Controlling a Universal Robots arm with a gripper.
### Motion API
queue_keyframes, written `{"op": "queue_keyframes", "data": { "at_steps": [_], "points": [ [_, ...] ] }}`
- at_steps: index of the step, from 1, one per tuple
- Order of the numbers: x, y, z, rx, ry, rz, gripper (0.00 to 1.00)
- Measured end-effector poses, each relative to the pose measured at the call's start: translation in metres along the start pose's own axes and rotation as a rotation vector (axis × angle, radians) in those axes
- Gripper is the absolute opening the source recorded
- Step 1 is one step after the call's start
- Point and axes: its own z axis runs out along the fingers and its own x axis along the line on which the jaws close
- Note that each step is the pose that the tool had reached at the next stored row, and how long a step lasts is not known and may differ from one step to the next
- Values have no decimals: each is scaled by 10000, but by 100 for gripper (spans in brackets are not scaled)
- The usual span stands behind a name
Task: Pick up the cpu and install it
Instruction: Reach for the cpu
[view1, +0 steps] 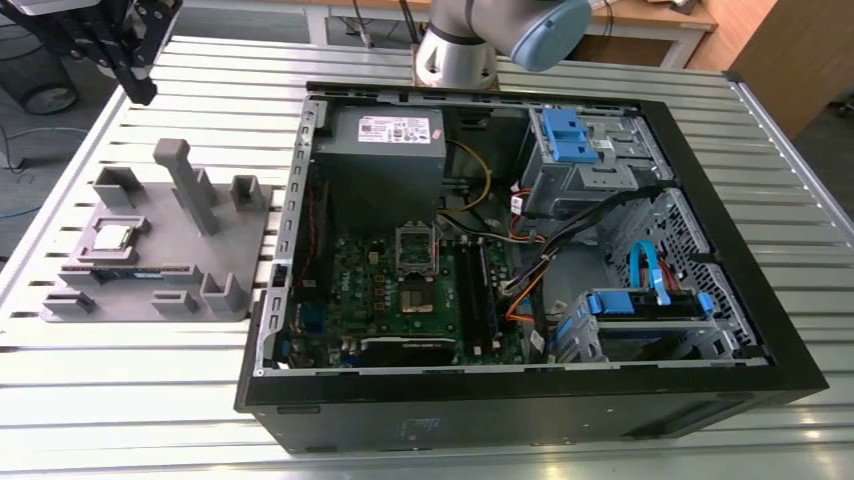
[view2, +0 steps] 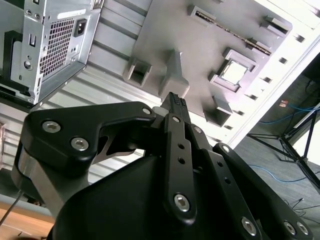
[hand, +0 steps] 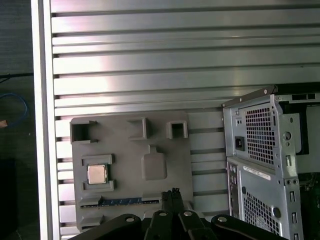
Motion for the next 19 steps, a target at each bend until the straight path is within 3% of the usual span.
{"op": "queue_keyframes", "data": {
  "at_steps": [5, 13, 17, 19],
  "points": [
    [75, -6, 4, 0, 0, -1, 11],
    [82, -7, 5, 1, 2, -1, 11],
    [83, -7, 12, 16, 218, 9, 11],
    [83, -7, 12, 17, 224, 9, 11]
  ]
}}
